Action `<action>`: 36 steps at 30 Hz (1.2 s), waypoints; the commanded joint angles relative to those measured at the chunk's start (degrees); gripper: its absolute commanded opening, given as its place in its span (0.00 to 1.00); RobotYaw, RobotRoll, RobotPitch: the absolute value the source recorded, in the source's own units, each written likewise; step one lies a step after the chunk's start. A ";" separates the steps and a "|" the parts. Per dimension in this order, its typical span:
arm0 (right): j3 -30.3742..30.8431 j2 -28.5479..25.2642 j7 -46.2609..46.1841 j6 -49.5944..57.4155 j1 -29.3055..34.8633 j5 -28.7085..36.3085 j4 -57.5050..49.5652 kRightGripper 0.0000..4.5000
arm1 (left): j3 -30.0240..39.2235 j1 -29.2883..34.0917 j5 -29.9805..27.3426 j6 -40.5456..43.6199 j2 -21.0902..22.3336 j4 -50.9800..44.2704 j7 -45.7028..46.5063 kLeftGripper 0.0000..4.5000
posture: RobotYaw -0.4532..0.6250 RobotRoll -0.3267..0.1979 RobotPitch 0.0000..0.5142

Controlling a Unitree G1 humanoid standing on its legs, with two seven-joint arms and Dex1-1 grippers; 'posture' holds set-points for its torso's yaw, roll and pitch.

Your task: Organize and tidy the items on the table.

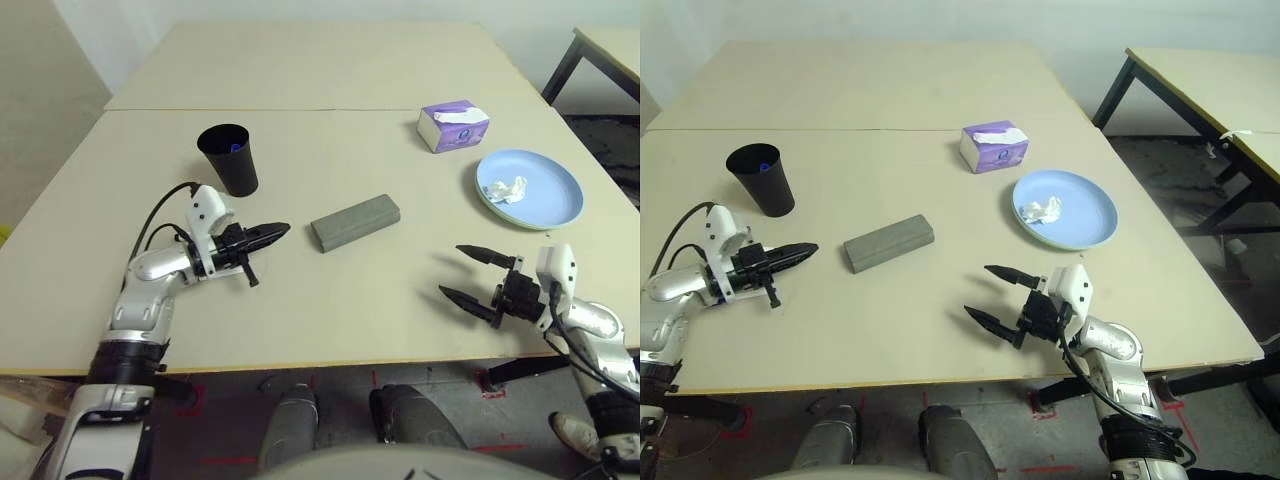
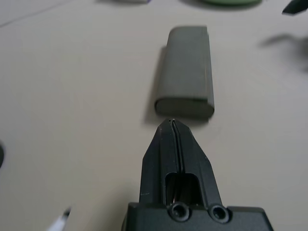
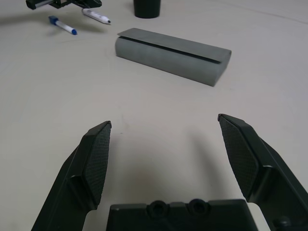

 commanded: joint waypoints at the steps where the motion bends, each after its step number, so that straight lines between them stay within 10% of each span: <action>1: 0.41 0.08 1.13 -1.03 -0.38 0.00 1.19 1.00 | 2.56 2.32 -0.75 1.34 3.12 -1.49 -1.14 0.01 | 0.36 0.62 0.20; 6: 0.37 0.07 2.02 -1.25 -1.06 0.18 2.21 1.00 | 5.60 5.39 -0.48 1.60 9.27 -1.13 -3.39 0.01 | 0.37 0.62 0.21; 20: 4.87 0.46 7.88 -2.09 -2.15 0.13 -0.55 1.00 | 1.05 3.50 5.30 -1.59 20.36 4.99 -14.22 0.98 | 0.38 0.62 0.21; 36: 6.93 1.92 4.86 -2.07 -0.39 -1.09 -3.21 1.00 | -15.18 -15.84 14.02 1.87 32.93 10.10 -31.76 1.00 | 0.35 0.62 0.21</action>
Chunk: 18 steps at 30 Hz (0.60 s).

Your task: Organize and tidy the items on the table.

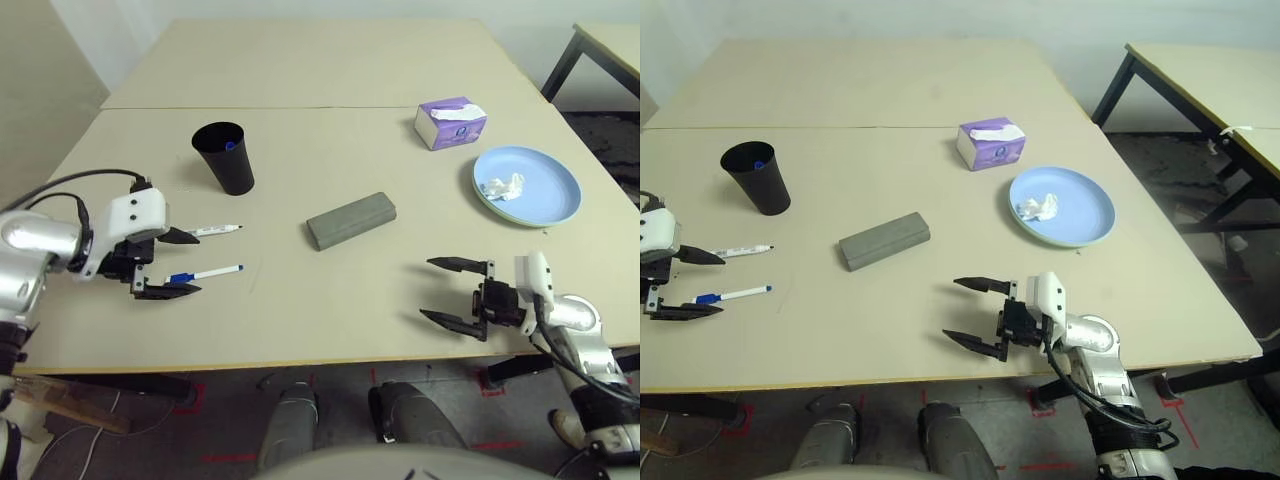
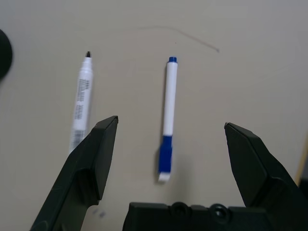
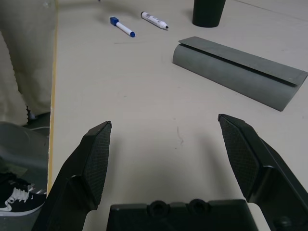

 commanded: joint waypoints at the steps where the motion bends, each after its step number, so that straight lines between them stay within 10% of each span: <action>1: 0.90 0.50 -0.74 -0.24 0.71 -0.64 -0.90 1.00 | -6.69 -2.33 0.57 2.14 3.36 -0.22 -2.17 1.00 | 0.35 0.62 0.21; 18: 2.27 0.85 -3.23 0.64 2.49 -0.76 -4.40 1.00 | -12.36 -1.09 5.92 5.38 -2.73 -2.93 0.90 1.00 | 0.31 0.62 0.19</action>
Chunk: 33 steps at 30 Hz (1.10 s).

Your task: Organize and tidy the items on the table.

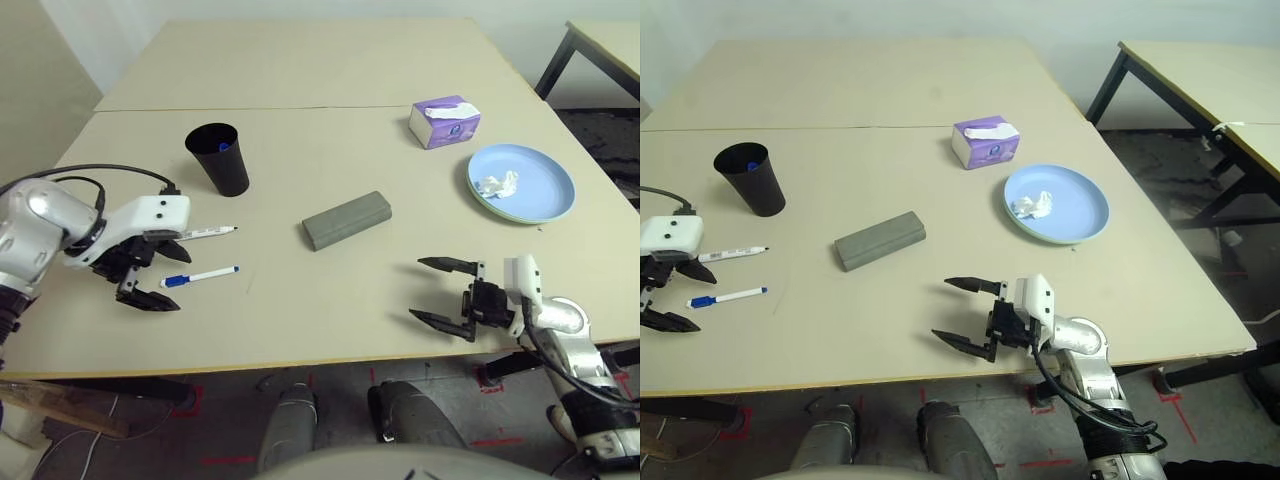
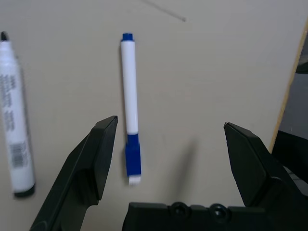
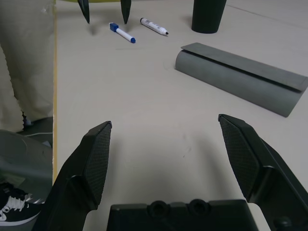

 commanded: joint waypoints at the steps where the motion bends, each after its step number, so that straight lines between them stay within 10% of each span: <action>1: 0.64 -0.29 -0.39 0.57 0.94 -0.26 -1.70 1.00 | 0.25 1.51 1.33 0.78 -1.17 -1.02 0.98 1.00 | 0.31 0.62 0.19; 19: 1.51 -0.36 -1.84 2.28 1.81 -0.36 -5.37 1.00 | 0.57 3.67 4.82 -1.18 -3.27 -0.45 5.57 1.00 | 0.30 0.62 0.17; 33: 2.12 -0.22 -3.13 2.33 1.79 -0.42 -6.12 1.00 | 0.81 2.56 5.50 -1.63 -4.69 1.49 5.40 0.09 | 0.30 0.62 0.17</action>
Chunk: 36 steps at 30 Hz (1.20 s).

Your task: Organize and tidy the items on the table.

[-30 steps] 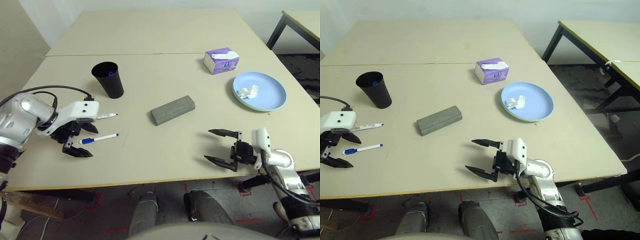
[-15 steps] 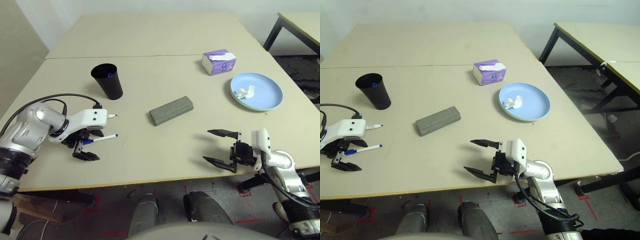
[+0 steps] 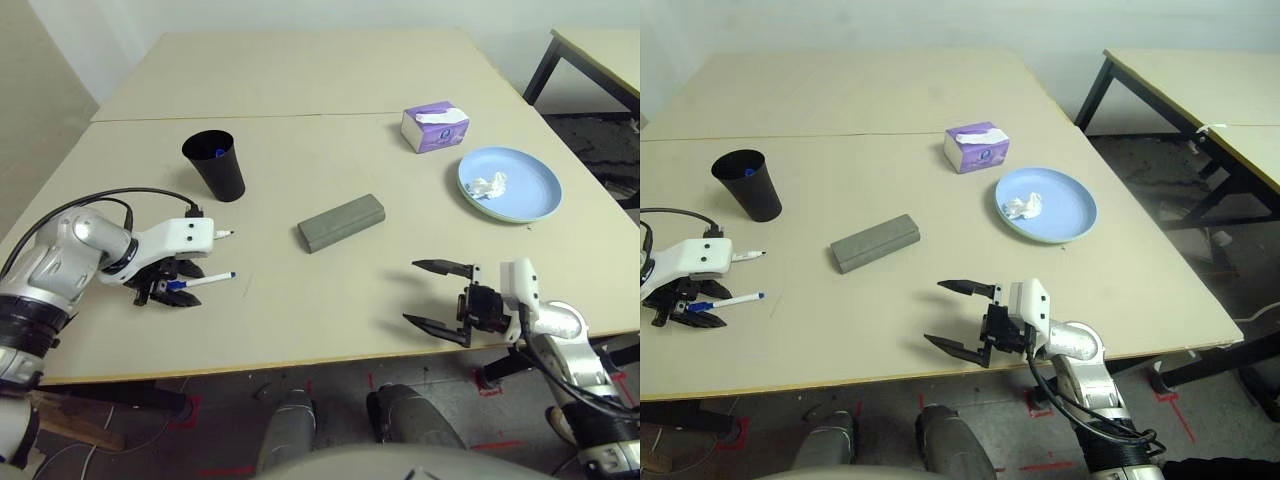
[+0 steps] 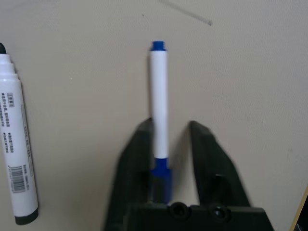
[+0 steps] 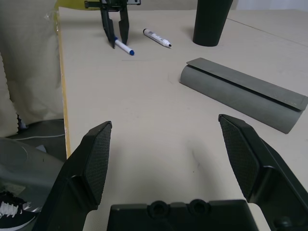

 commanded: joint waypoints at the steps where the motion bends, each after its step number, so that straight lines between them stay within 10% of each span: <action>1: 0.46 -0.16 -0.27 0.29 0.37 -0.39 -0.51 1.00 | 0.45 0.18 0.47 -0.11 -0.38 0.35 -0.38 0.01 | 0.30 0.62 0.17; 21: -1.83 1.30 -0.51 2.95 -2.63 3.93 1.42 1.00 | 14.87 6.15 -16.01 8.86 0.34 -2.76 -4.59 0.00 | 0.35 0.62 0.17; 36: -4.65 3.81 -7.48 7.56 -2.42 4.13 1.39 1.00 | 42.04 14.10 -35.55 10.70 -15.11 -8.75 14.41 0.00 | 0.39 0.62 0.17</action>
